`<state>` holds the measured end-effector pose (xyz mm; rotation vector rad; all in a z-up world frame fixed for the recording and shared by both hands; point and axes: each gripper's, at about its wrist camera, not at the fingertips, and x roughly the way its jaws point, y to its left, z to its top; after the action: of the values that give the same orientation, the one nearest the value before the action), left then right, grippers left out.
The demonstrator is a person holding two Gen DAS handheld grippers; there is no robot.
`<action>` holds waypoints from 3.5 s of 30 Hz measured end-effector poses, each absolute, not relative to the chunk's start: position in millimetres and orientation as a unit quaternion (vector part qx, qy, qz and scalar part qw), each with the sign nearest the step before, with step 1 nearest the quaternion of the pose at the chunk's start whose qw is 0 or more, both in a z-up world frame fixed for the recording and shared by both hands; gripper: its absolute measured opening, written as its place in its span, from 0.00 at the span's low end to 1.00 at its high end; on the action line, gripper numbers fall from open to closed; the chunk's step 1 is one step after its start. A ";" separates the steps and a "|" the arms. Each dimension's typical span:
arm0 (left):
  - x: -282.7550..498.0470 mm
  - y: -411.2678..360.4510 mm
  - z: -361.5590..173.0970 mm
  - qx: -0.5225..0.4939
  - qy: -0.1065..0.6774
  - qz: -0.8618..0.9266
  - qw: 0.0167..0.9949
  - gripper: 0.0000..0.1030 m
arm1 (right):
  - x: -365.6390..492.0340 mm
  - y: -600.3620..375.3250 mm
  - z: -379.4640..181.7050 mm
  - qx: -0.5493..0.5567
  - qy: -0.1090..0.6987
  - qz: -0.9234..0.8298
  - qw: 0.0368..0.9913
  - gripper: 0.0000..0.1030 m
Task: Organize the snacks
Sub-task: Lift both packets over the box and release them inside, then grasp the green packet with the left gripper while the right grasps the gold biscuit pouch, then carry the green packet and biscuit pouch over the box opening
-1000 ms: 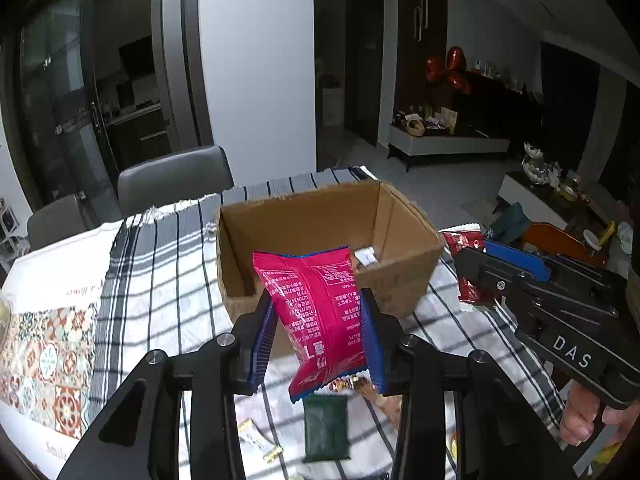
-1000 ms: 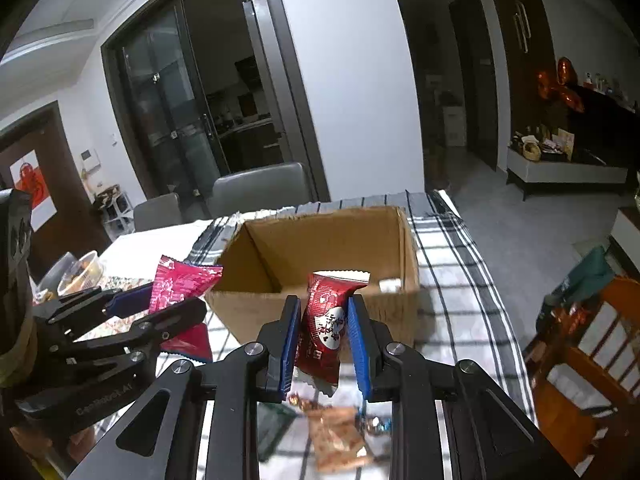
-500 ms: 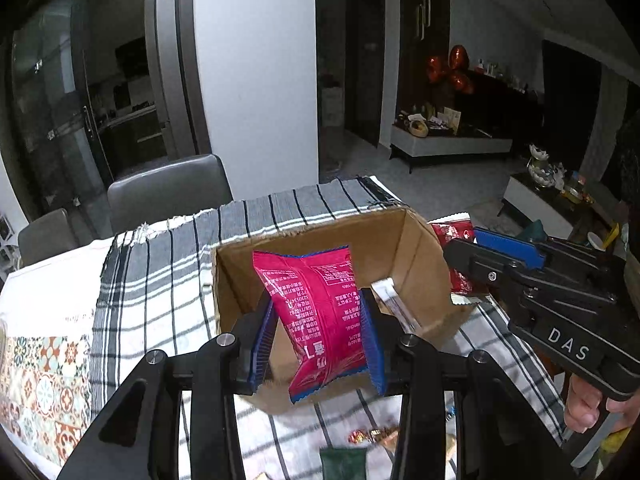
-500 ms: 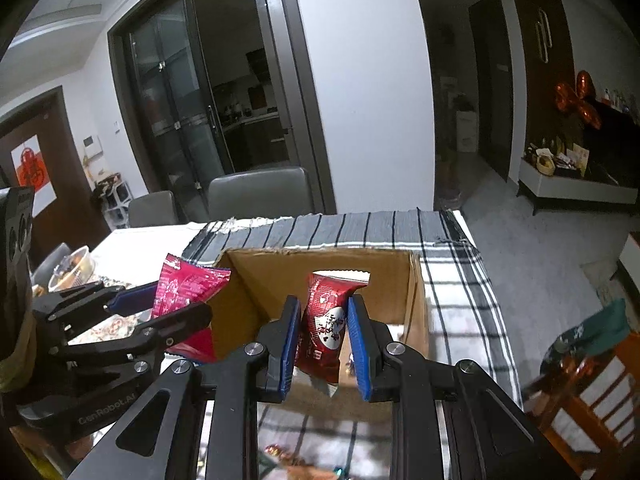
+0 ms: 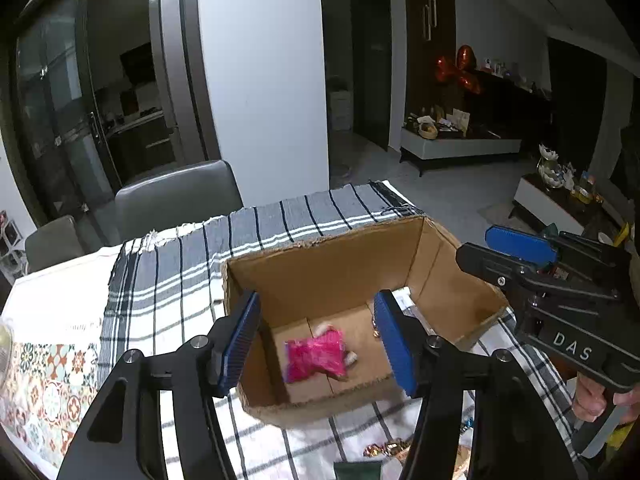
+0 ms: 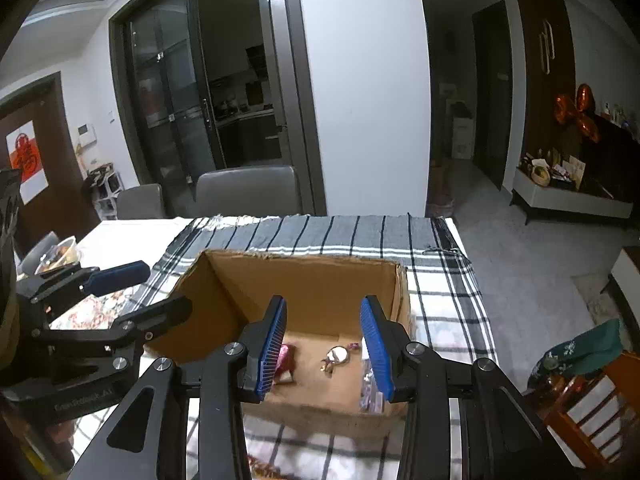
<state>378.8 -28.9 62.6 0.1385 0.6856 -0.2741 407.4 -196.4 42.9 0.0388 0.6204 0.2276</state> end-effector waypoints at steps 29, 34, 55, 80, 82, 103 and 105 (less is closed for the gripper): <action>263.8 -9.8 45.9 0.067 0.336 -0.137 0.929 0.58 | 301.7 -172.0 18.7 0.002 0.317 0.148 0.937 0.39; 251.7 -6.2 24.7 0.061 0.354 -0.139 0.923 0.58 | 294.5 -170.1 0.5 0.000 0.342 0.153 0.927 0.39; 246.5 -11.5 -60.9 0.067 0.449 -0.161 0.876 0.58 | 291.9 -165.0 -75.5 -0.031 0.434 0.156 0.887 0.52; 286.6 -25.7 -115.8 0.067 0.513 -0.157 0.841 0.58 | 318.3 -156.0 -122.9 -0.078 0.484 0.152 0.858 0.52; 288.5 -27.4 -117.9 0.067 0.515 -0.156 0.840 0.58 | 319.4 -157.3 -124.9 -0.077 0.486 0.149 0.858 0.52; 293.4 -29.2 -124.3 0.062 0.519 -0.144 0.840 0.43 | 315.1 -162.0 -124.3 -0.052 0.478 0.145 0.865 0.38; 289.6 -28.1 -120.2 0.060 0.514 -0.145 0.843 0.43 | 312.2 -162.4 -121.5 -0.049 0.474 0.144 0.867 0.38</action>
<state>289.6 -28.1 -120.2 0.1260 1.0857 -0.3051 312.2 -162.4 -121.5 -0.1020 0.9924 0.3016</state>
